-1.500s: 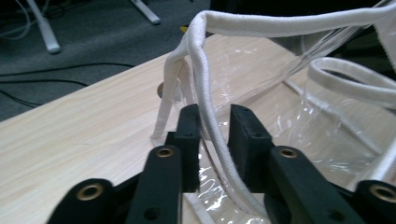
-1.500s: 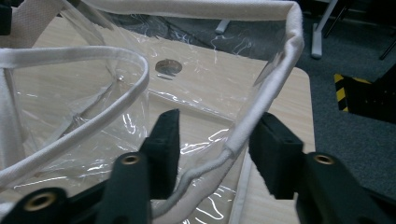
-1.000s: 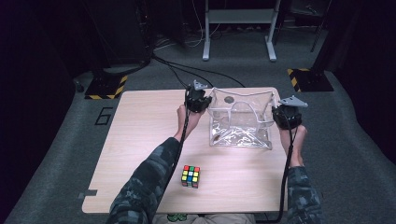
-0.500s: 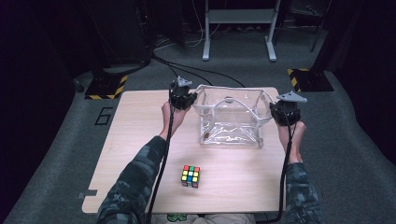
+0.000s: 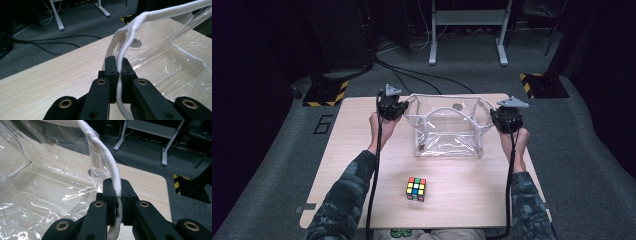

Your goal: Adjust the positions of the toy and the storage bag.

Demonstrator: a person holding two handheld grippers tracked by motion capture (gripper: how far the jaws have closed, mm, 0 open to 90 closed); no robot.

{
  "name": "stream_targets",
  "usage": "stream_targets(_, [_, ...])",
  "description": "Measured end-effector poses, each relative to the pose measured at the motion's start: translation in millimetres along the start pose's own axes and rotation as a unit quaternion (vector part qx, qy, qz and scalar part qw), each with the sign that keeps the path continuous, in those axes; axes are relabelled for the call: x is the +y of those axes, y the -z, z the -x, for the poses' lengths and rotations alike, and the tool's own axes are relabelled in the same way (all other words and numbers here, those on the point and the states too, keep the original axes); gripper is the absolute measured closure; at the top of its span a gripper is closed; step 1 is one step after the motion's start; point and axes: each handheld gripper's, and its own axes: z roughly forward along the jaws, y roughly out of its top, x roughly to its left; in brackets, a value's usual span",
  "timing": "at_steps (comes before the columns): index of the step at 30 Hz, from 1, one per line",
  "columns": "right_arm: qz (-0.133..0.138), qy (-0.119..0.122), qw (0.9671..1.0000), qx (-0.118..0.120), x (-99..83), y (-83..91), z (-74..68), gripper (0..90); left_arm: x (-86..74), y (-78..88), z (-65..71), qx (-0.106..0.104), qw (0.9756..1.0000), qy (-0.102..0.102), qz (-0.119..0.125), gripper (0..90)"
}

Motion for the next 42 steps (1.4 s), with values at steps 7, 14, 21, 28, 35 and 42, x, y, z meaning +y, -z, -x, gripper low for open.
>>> stream_targets(7, [-0.003, -0.003, 0.9999, 0.015, 7.5, -6.6, -7.8, 85.2, -6.1, 10.1, -13.7, 0.004, 1.0000, 0.005, -0.001, 87.9])
stream_targets(14, [-0.016, 0.007, 0.9993, 0.034, 8.5, -16.6, -24.9, 85.2, -17.0, 14.1, -31.6, 0.009, 0.9996, 0.025, -0.013, 87.9])
stream_targets(21, [-0.029, 0.008, 0.9978, 0.058, 11.2, -34.2, -36.2, 85.0, -28.4, 14.0, -50.8, 0.020, 0.9985, 0.044, -0.026, 87.9])
stream_targets(28, [-0.037, 0.002, 0.9967, 0.072, 12.9, -46.4, -46.1, 84.5, -32.1, 14.1, -59.9, 0.028, 0.9982, 0.045, -0.027, 87.7])
stream_targets(35, [-0.031, -0.005, 0.9946, 0.098, 14.4, -48.0, -53.5, 61.3, -31.2, 14.0, -62.5, 0.034, 0.9968, 0.065, -0.030, 61.1])
stream_targets(42, [-0.022, -0.025, 0.9930, 0.113, 15.1, -42.5, -52.6, 28.0, -30.0, 24.4, -65.4, 0.026, 0.9966, 0.076, -0.016, 26.9])
